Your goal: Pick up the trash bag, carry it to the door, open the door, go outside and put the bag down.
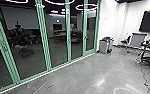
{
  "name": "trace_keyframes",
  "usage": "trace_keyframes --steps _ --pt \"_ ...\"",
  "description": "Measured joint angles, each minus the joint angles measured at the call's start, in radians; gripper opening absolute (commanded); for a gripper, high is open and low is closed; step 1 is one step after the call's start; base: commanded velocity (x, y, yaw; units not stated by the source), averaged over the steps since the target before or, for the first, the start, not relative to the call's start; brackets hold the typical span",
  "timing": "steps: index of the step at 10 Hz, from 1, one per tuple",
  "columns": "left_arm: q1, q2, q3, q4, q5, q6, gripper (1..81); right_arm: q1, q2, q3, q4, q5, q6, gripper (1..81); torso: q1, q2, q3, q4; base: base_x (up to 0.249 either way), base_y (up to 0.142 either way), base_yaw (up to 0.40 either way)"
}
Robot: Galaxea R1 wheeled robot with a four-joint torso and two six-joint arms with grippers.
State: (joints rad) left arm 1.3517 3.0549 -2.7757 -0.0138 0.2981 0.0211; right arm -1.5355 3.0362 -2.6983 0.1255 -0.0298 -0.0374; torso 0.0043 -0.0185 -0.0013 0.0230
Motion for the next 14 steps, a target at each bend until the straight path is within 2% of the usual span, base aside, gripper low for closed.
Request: trace_keyframes --steps 4,14 --pt "0.0 0.0 0.0 0.0 0.0 0.0 1.0 0.0 0.0 0.0 0.0 0.0 0.0 81.1 0.0 0.0 0.0 0.0 0.16 0.0 0.0" --pt "-0.001 0.001 0.0 0.01 0.0 0.0 1.0 0.001 0.002 0.0 0.0 0.0 0.0 81.1 0.0 0.0 0.0 0.0 0.161 -0.07 0.0"
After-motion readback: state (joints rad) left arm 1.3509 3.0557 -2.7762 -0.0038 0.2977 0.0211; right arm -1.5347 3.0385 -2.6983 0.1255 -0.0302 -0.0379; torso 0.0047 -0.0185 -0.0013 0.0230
